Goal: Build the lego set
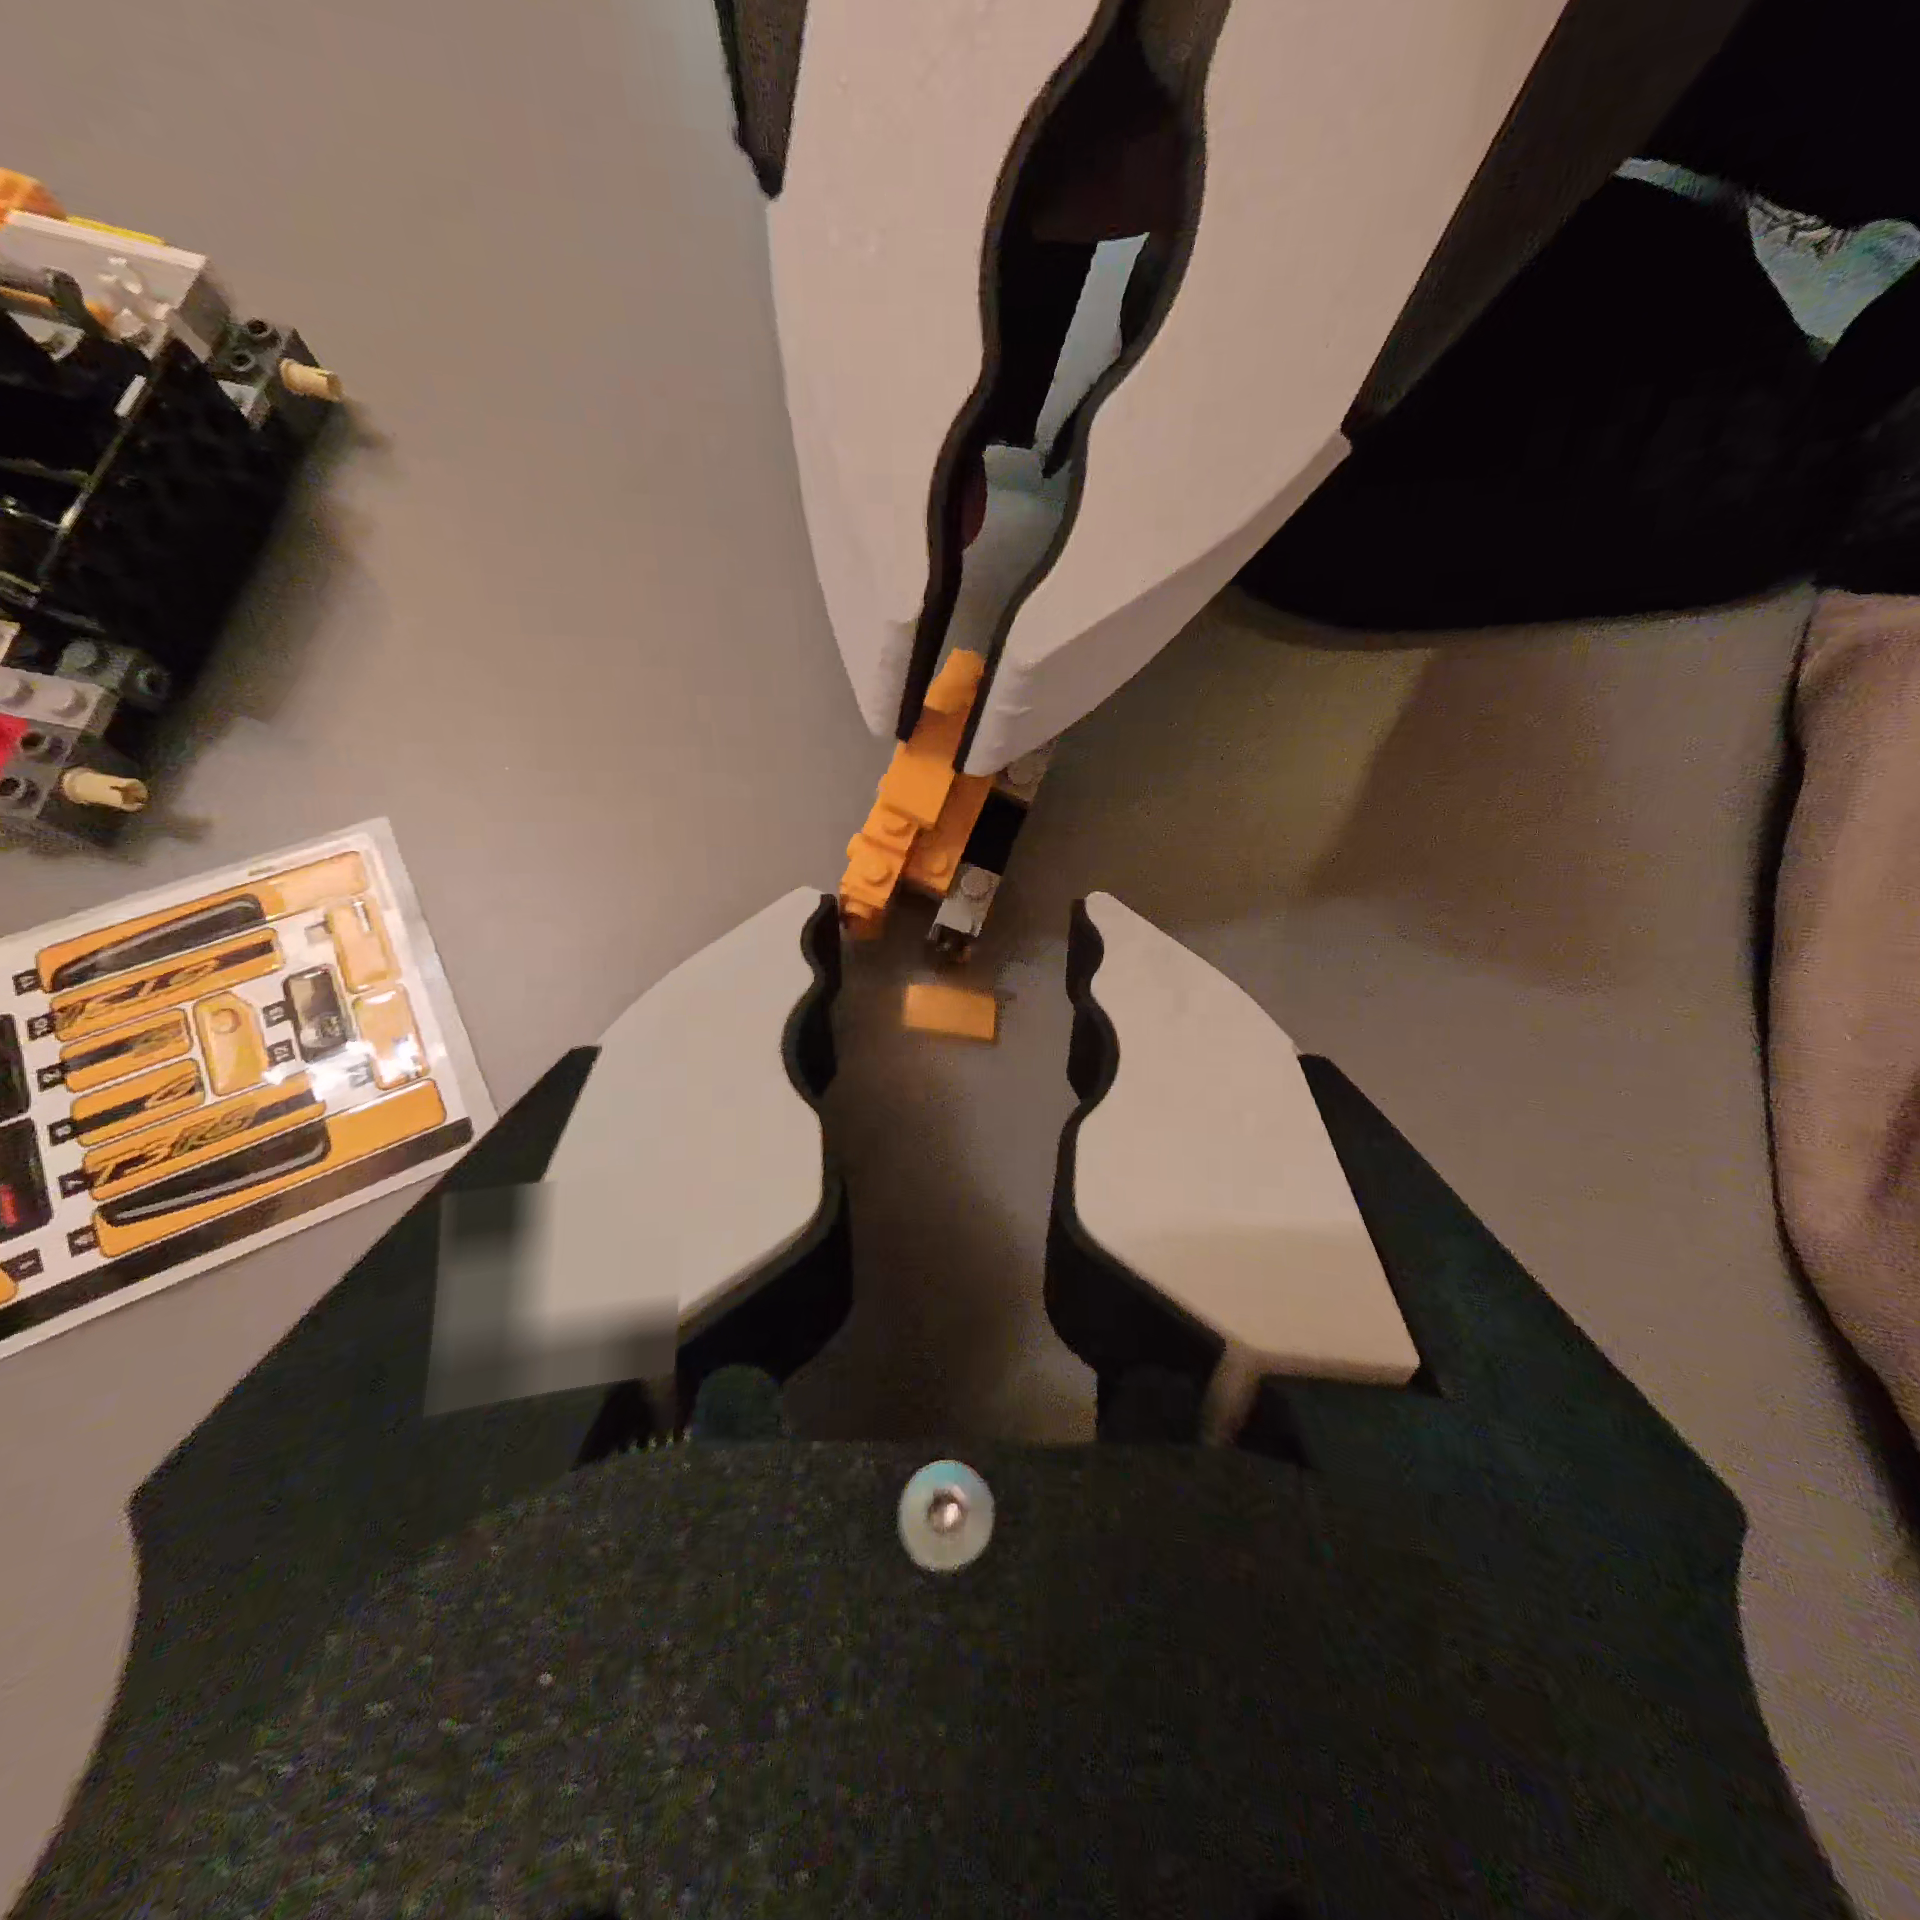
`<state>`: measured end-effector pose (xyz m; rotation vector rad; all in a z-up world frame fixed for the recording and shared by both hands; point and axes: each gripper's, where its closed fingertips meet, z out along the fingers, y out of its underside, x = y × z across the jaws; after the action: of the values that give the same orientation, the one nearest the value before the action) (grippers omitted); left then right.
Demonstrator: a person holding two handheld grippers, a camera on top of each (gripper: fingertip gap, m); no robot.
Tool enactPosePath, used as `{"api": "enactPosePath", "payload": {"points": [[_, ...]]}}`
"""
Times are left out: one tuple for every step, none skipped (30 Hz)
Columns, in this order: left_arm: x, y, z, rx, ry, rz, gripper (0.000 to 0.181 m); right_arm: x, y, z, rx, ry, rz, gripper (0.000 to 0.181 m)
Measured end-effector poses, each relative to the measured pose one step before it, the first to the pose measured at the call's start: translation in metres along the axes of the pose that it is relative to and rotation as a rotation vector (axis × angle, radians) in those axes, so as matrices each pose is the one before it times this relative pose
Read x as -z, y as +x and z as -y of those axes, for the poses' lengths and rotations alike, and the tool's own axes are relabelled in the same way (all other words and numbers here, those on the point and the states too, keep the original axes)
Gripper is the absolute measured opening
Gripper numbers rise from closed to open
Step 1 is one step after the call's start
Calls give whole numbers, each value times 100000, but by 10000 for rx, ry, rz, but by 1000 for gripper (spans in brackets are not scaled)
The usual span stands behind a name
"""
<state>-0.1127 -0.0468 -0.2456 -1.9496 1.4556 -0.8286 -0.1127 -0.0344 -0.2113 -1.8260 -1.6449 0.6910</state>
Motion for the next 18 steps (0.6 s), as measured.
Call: {"api": "enactPosePath", "payload": {"points": [[12,120,-20,-12,24,-47,39,-198,-14,-53,-18,-109,57,6],[-26,96,31,41,28,-60,37,-157,38,-30,-33,-78,29,6],[57,139,34,42,67,-116,37,-133,15,-72,-46,-92,58,6],[107,127,78,31,96,-106,37,-102,14,-97,-49,-87,78,6],[182,-94,129,31,117,10,37,-82,33,-119,-26,-94,70,6],[207,-174,59,14,86,32,38,-65,43,-142,-3,-105,54,6],[176,-166,25,6,73,18,38,-27,-20,-123,13,-104,88,6],[120,-181,-20,10,68,18,38,1,-99,-77,35,-71,140,6],[67,-157,-69,12,35,11,38,21,-96,-46,23,-57,139,6],[24,-165,-74,1,38,19,38,-14,-77,-83,-1,-103,141,6],[3,-135,-32,21,39,8,37,-45,0,-91,-7,-107,95,6],[24,-80,33,61,48,-3,37,-60,8,-30,-15,-90,91,6],[66,-114,133,31,94,35,34,-38,-50,45,-34,-46,123,6],[89,-121,186,-29,137,59,34,-47,-1,31,-29,-70,80,6],[95,-39,172,-35,116,19,32,-42,52,49,-10,-47,35,6],[62,33,121,-26,84,-30,31,-26,25,44,-15,-50,45,6],[32,49,69,-32,46,-26,31,-31,42,57,-33,-41,30,6],[-18,50,-19,-37,-11,-18,31,-21,57,29,-36,-39,10,6]]}}
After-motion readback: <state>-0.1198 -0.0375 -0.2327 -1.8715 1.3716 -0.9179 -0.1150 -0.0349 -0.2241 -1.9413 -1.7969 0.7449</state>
